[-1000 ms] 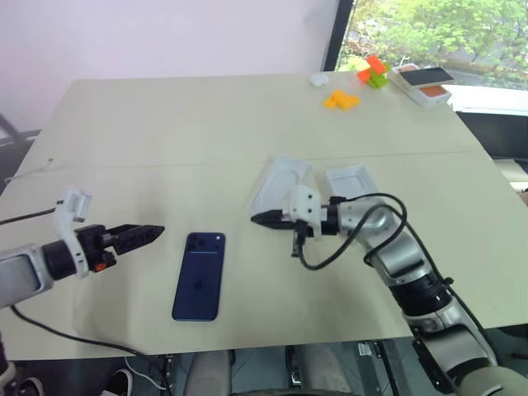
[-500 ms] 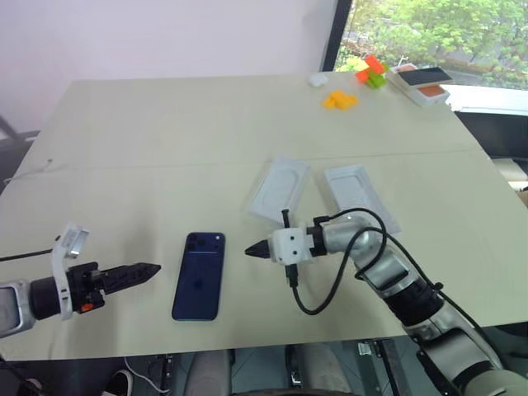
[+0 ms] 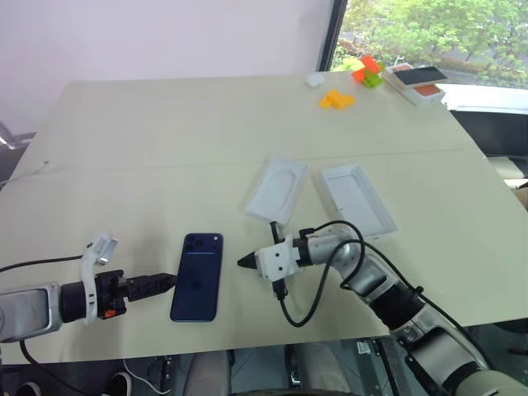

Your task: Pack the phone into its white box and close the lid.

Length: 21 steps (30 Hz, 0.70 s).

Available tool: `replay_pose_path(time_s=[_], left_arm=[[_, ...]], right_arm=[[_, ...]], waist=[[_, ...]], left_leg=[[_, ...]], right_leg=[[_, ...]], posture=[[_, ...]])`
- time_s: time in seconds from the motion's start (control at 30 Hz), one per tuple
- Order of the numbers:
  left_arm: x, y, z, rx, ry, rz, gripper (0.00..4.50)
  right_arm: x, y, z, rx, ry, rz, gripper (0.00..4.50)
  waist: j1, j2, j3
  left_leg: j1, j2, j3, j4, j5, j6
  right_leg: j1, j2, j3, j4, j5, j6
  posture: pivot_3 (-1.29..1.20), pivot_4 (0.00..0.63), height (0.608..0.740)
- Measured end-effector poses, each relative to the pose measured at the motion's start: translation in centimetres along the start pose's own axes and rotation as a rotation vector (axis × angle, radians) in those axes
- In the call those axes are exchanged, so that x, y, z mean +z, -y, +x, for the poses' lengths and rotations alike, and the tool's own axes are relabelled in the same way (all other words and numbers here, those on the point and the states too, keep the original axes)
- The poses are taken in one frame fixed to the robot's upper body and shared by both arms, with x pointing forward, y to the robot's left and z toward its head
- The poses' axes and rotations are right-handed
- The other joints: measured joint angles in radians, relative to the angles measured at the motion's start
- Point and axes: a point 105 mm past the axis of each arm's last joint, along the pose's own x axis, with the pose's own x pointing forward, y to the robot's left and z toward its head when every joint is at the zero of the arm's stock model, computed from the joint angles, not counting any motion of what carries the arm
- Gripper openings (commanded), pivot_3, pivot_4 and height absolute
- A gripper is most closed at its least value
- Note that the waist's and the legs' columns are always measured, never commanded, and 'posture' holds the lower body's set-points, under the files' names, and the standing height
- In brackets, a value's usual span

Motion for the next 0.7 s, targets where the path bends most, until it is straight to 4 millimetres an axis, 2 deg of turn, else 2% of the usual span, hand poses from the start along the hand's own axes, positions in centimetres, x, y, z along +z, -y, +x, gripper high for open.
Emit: replay_pose_path(time_s=[0.33,0.53,0.7], left_arm=[[1.0,0.4,1.2,0.036,0.000,0.065,4.46],[0.5,1.3,2.3,0.058,-0.032,0.109,4.46],[0.5,1.0,2.7,0.100,-0.002,0.093,4.46]], right_arm=[[0.3,0.3,1.8,0.003,0.014,-0.087,0.00],[0.6,0.2,2.6,0.001,0.038,-0.082,0.00],[0.3,0.2,2.9,0.005,0.035,-0.077,0.00]], waist=[[0.000,0.000,0.000],[-0.005,-0.001,-0.001],[-0.017,0.000,-0.001]], left_leg=[[0.004,0.000,0.000,0.000,0.000,-0.001],[0.005,0.000,0.000,0.000,0.000,-0.001],[0.020,0.000,0.000,-0.001,0.000,-0.001]], right_leg=[[0.005,0.000,0.000,0.000,0.001,-0.001],[0.005,0.000,0.000,0.000,0.001,-0.001],[0.019,-0.001,0.000,0.000,0.000,-0.001]], posture=[[0.00,0.150,0.740],[0.00,0.150,0.740],[0.00,0.150,0.740]])
